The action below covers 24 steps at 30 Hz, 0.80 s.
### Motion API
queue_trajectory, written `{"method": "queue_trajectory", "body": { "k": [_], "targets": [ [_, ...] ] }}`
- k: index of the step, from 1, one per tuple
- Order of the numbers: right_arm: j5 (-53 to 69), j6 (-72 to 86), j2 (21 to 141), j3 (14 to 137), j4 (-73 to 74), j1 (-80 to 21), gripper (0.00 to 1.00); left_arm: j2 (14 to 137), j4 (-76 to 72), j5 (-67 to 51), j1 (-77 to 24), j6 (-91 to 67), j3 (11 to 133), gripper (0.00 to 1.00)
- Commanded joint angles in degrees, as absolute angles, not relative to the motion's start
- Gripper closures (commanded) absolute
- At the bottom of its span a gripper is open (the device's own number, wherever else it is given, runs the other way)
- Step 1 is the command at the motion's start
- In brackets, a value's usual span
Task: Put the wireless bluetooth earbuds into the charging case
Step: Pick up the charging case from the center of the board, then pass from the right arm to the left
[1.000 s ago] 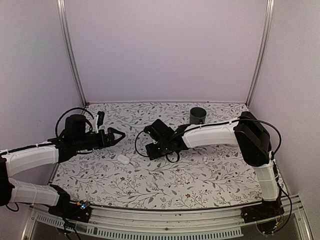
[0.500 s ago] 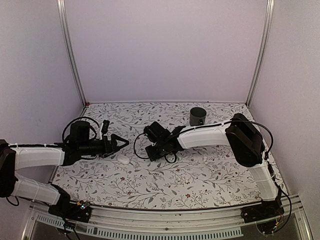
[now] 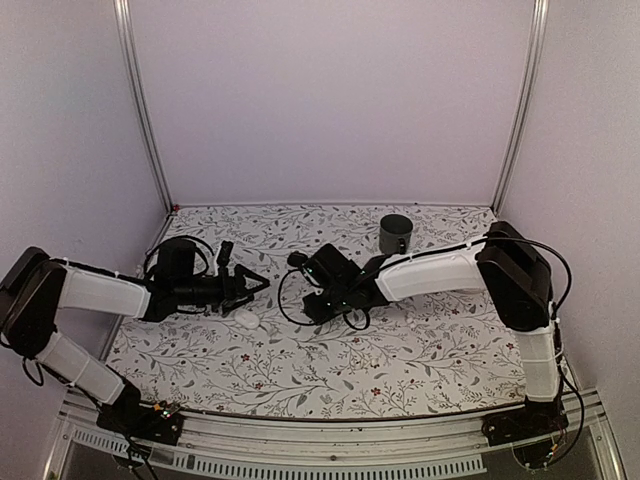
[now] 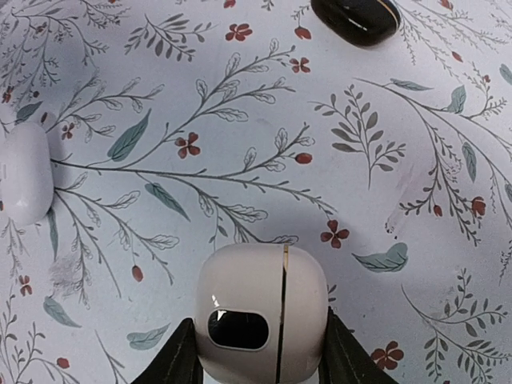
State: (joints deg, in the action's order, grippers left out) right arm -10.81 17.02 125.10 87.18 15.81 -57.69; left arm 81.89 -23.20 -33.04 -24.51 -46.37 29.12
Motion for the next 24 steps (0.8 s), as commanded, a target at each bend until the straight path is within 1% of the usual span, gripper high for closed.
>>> {"method": "queue_trajectory", "body": {
  "k": [1, 3, 8, 11, 12, 17, 22, 24],
  "targets": [
    [-8.3, 12.8, 115.8, 82.2, 8.1, -57.5, 0.66, 86.4, -30.1, -37.9, -25.5, -49.1, 31.7, 0.15],
    [-6.7, 12.0, 112.5, 78.6, 5.2, -57.4, 0.66, 88.2, -32.3, -39.1, -26.3, -50.7, 32.9, 0.19],
    [-4.0, 10.2, 106.0, 71.3, -0.2, -57.8, 0.66, 92.0, -35.3, -39.2, -30.4, -53.1, 37.0, 0.21],
    [-3.7, 9.1, 102.9, 68.1, -2.2, -58.2, 0.66, 94.1, -36.4, -39.3, -32.4, -54.6, 39.2, 0.24],
    [-3.9, 8.9, 102.2, 67.4, -2.6, -58.3, 0.66, 94.9, -37.0, -39.4, -33.0, -55.4, 39.8, 0.26],
    [-6.3, 8.0, 99.9, 65.5, -3.3, -58.4, 0.66, 98.3, -40.7, -40.5, -35.3, -58.8, 41.9, 0.39],
    [-6.8, 7.4, 99.1, 64.8, -3.4, -58.4, 0.66, 100.2, -41.1, -41.3, -36.8, -60.1, 43.9, 0.44],
    [-7.0, 7.1, 99.3, 65.0, -3.1, -58.4, 0.66, 100.6, -41.0, -41.5, -37.3, -60.0, 44.7, 0.44]
  ]
}}
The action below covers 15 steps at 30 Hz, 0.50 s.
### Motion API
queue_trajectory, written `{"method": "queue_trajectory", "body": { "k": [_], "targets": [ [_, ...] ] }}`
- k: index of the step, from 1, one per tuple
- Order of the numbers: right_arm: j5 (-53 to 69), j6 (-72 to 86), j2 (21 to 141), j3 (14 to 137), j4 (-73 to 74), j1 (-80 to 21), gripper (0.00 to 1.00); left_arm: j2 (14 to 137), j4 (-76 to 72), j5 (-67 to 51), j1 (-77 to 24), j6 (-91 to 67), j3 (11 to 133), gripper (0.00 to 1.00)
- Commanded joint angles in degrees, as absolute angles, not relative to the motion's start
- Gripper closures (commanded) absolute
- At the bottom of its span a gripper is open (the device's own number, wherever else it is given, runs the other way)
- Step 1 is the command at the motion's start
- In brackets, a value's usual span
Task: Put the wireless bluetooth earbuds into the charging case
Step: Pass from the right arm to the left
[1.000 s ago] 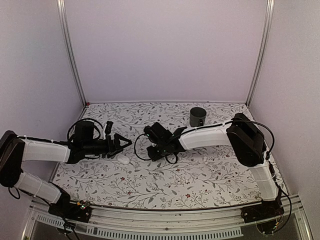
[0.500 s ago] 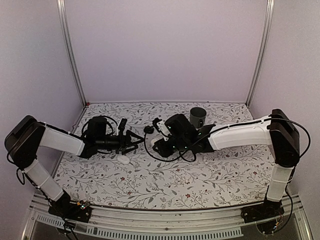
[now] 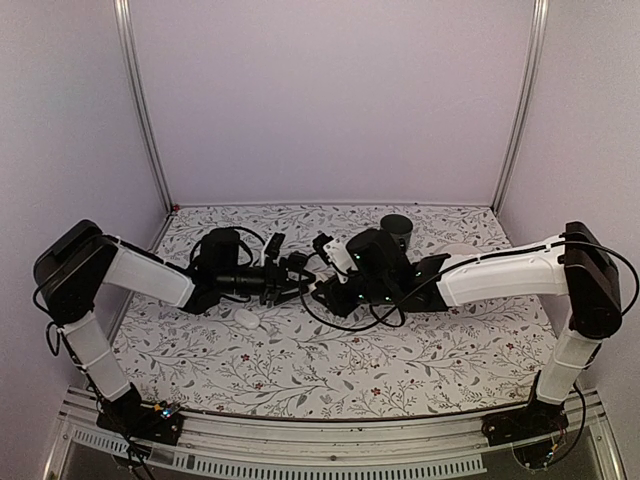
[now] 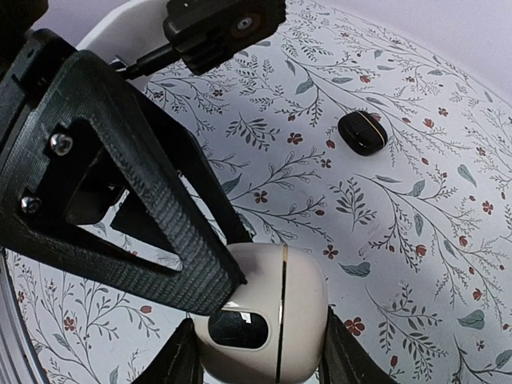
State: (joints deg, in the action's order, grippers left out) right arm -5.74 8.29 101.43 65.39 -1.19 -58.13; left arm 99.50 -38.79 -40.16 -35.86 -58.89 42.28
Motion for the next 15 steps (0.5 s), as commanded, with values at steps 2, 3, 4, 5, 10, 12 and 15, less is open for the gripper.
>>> {"method": "queue_trajectory", "body": {
  "k": [2, 3, 4, 5, 10, 12, 15],
  "targets": [
    [-7.1, 6.8, 99.6, 65.2, -2.7, -58.5, 0.66, 101.1, -40.3, -41.9, -37.8, -59.9, 45.7, 0.44],
    [-7.1, 6.8, 99.5, 65.1, -2.8, -58.5, 0.66, 101.4, -40.3, -42.0, -38.0, -59.9, 46.0, 0.45],
    [-7.2, 6.8, 99.4, 65.0, -2.8, -58.5, 0.66, 101.7, -40.2, -42.2, -38.3, -60.0, 46.3, 0.47],
    [-7.3, 6.8, 99.4, 65.0, -2.9, -58.5, 0.66, 102.1, -40.2, -42.4, -38.4, -60.4, 46.6, 0.48],
    [-8.2, 6.9, 99.4, 65.3, -2.3, -58.5, 0.66, 103.0, -41.2, -43.0, -38.8, -61.5, 46.8, 0.57],
    [-8.1, 7.1, 99.3, 65.1, -2.5, -58.5, 0.66, 102.9, -41.3, -43.2, -38.8, -61.5, 46.8, 0.58],
    [-8.6, 7.3, 99.5, 65.0, -2.2, -58.5, 0.66, 102.7, -41.7, -43.7, -38.8, -61.6, 46.9, 0.55]
  ]
}}
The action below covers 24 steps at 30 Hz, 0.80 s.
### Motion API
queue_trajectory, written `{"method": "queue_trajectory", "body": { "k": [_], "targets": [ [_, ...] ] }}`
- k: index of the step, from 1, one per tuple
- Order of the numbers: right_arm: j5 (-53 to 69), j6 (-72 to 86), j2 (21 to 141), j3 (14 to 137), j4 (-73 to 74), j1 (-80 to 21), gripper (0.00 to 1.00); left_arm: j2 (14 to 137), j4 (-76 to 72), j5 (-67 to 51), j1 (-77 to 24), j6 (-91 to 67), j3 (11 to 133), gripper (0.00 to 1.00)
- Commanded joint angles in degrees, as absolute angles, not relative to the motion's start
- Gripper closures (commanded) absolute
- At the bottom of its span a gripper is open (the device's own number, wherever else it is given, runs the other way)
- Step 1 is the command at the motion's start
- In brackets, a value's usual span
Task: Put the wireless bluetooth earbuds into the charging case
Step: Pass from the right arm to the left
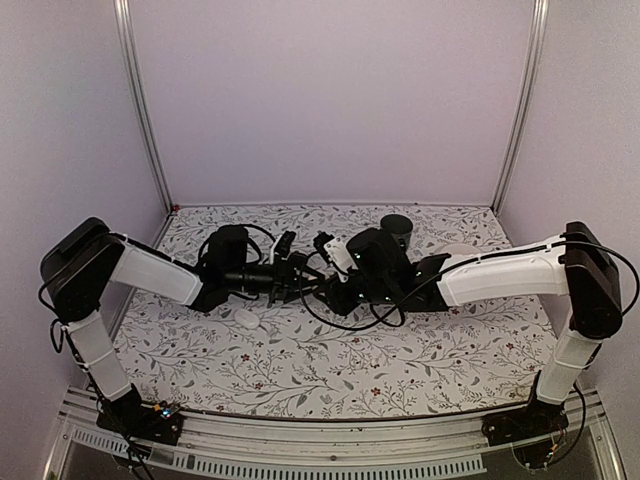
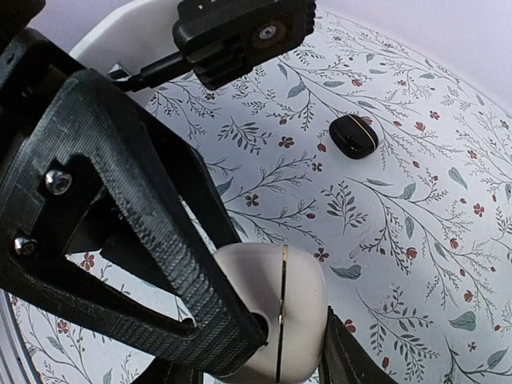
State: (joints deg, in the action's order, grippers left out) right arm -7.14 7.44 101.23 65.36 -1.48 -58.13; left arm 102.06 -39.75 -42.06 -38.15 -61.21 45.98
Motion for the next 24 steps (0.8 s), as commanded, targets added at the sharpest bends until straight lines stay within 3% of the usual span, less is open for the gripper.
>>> {"method": "queue_trajectory", "body": {
  "k": [1, 4, 11, 19, 24],
  "targets": [
    [-8.7, 7.4, 99.5, 64.9, -2.1, -58.5, 0.66, 102.5, -41.7, -43.7, -38.8, -61.6, 46.9, 0.55],
    [-8.8, 7.4, 99.5, 65.0, -2.1, -58.5, 0.66, 102.6, -41.6, -44.0, -38.8, -61.9, 47.3, 0.60],
    [-8.6, 7.4, 99.3, 65.1, -1.7, -58.5, 0.63, 103.2, -43.0, -44.9, -38.8, -62.4, 47.6, 1.00],
    [-1.4, 9.9, 95.6, 64.3, 0.7, -57.0, 0.18, 101.7, -40.4, -45.3, -38.3, -52.4, 50.4, 1.00],
    [3.2, 12.4, 89.5, 60.9, 1.2, -55.3, 0.09, 99.5, -36.0, -44.7, -37.8, -43.9, 52.9, 1.00]
  ]
}}
